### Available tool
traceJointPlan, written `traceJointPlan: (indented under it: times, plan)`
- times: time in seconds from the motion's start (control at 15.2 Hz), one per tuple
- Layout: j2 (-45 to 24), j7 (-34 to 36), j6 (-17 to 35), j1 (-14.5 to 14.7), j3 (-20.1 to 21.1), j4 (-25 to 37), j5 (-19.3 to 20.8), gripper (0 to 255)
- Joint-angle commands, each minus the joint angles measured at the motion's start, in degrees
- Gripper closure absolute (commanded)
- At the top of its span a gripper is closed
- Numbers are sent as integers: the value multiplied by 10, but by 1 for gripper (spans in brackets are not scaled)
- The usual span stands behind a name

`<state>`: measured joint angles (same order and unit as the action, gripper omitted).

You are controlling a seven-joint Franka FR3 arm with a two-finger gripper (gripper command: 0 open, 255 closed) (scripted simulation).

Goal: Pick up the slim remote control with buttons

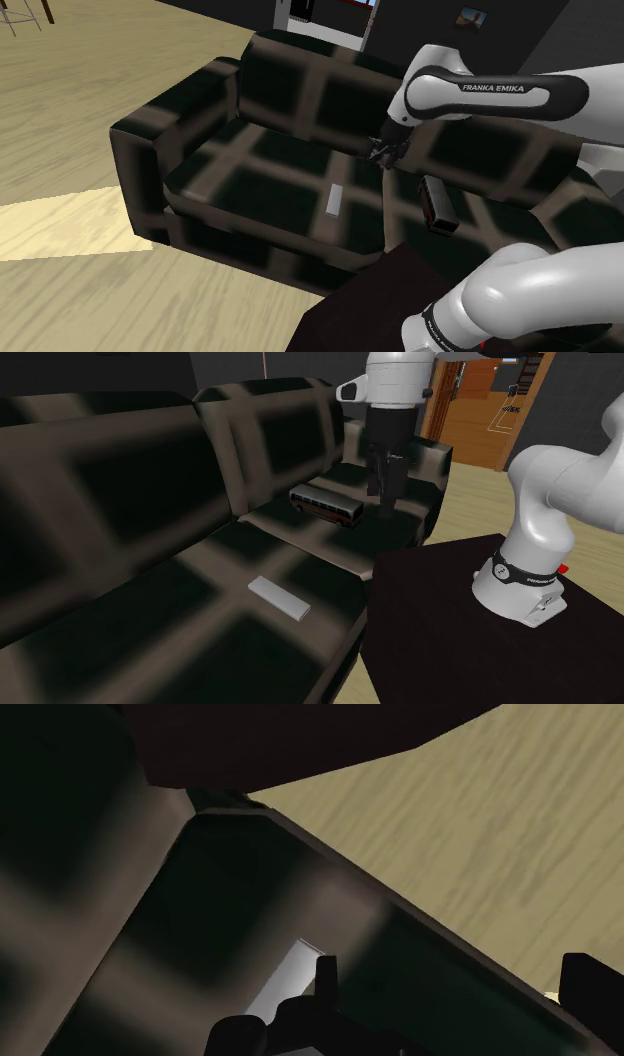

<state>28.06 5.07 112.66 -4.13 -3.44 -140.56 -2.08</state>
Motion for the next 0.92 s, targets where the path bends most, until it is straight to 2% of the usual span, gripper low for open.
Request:
traceJointPlan:
  times: [0.0,0.4,0.86]
  plan:
    - [-36,8,42,-5,-2,-5,2,0]
    - [-158,35,147,-17,-7,12,3,0]
    - [-310,63,245,-29,-18,65,-2,0]
